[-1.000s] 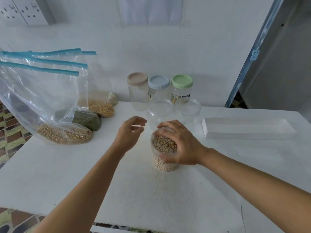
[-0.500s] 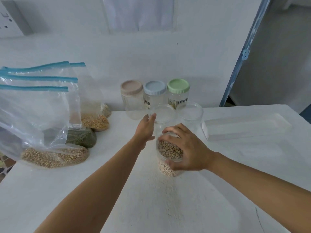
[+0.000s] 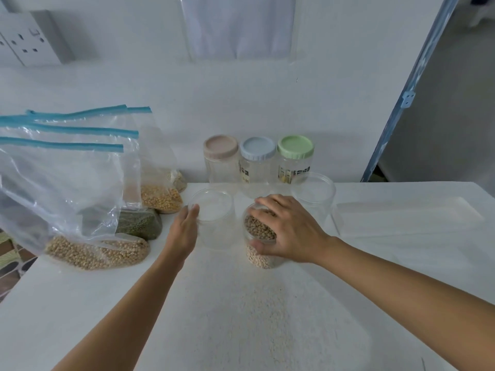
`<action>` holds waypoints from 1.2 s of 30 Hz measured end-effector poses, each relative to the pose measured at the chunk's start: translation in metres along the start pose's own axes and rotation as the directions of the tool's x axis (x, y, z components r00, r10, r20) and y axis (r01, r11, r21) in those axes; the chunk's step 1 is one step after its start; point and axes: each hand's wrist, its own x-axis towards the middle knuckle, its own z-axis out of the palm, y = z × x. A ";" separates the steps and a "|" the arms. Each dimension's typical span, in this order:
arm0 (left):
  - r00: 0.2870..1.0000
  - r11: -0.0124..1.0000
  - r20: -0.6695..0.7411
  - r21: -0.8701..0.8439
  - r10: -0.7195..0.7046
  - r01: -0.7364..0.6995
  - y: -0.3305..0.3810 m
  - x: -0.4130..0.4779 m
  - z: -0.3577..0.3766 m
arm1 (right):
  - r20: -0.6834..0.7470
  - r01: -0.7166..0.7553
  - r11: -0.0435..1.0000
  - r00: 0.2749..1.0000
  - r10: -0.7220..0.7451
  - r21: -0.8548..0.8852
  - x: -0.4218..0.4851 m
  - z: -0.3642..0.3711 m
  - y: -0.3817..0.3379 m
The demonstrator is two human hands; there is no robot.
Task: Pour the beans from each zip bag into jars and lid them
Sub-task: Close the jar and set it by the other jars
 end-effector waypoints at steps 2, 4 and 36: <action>0.999 0.999 -0.031 0.037 0.017 -0.016 -0.002 0.000 -0.003 | 0.021 -0.033 0.997 0.999 0.035 -0.063 0.011 0.001 0.003; 0.996 0.994 -0.070 0.100 0.056 -0.049 -0.001 -0.001 -0.002 | 0.028 -0.056 0.993 0.998 0.059 -0.104 0.022 0.001 0.004; 0.938 0.999 0.345 0.009 0.042 -0.048 -0.009 -0.064 -0.007 | 0.020 -0.186 0.863 0.980 0.200 0.469 -0.018 -0.005 -0.054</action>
